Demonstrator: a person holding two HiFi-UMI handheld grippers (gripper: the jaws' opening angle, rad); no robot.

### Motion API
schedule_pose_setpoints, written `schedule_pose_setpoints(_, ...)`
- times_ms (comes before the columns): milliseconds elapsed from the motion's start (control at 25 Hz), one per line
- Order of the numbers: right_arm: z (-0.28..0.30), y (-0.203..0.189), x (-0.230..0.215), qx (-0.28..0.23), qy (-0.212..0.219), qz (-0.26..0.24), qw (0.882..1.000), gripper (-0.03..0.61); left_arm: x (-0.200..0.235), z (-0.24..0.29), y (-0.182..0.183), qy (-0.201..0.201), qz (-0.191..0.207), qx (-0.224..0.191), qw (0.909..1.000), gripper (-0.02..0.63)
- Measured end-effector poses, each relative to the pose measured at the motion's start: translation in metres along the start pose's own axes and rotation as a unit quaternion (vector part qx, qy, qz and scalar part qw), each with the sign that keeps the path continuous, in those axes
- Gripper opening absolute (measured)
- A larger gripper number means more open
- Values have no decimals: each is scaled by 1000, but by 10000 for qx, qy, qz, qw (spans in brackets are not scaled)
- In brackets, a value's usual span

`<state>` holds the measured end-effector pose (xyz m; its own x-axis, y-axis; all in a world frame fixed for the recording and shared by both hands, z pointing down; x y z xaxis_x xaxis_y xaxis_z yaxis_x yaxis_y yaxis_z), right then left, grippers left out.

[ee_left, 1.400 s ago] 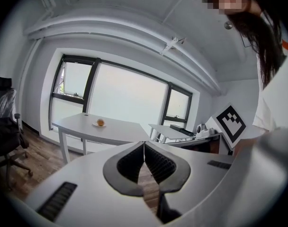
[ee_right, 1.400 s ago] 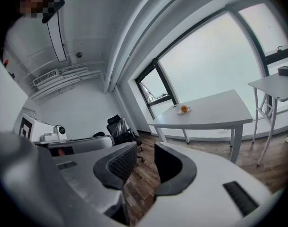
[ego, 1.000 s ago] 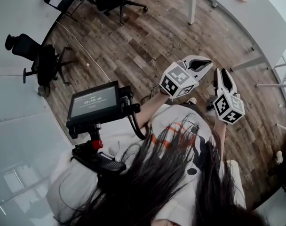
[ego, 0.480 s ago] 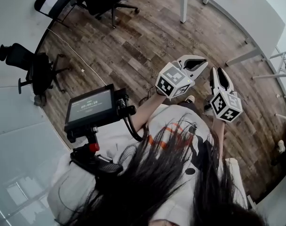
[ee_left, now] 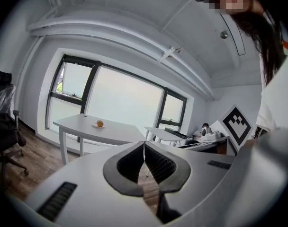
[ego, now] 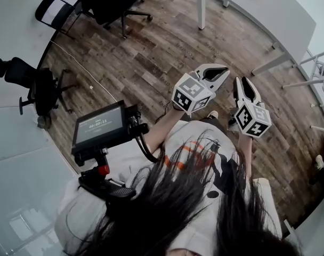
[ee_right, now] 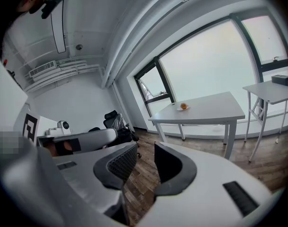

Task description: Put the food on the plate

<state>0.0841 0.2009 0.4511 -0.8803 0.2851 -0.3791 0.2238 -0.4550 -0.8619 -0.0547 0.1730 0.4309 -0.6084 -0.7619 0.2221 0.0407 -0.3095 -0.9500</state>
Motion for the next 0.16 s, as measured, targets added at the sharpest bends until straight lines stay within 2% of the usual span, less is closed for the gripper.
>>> schedule_pose_setpoints(160, -2, -5, 3, 26, -3, 71, 10000, 121, 0, -4, -4, 15, -3, 81, 10000, 6)
Point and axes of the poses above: the fingertips, and each gripper's own axes: z forward along the fingers, x to its left, y out of its top, the point moved 7 cm from there along -z, backward along the fingers, and after that the axes turned 2 degrees about y, right-handed, at the moved point
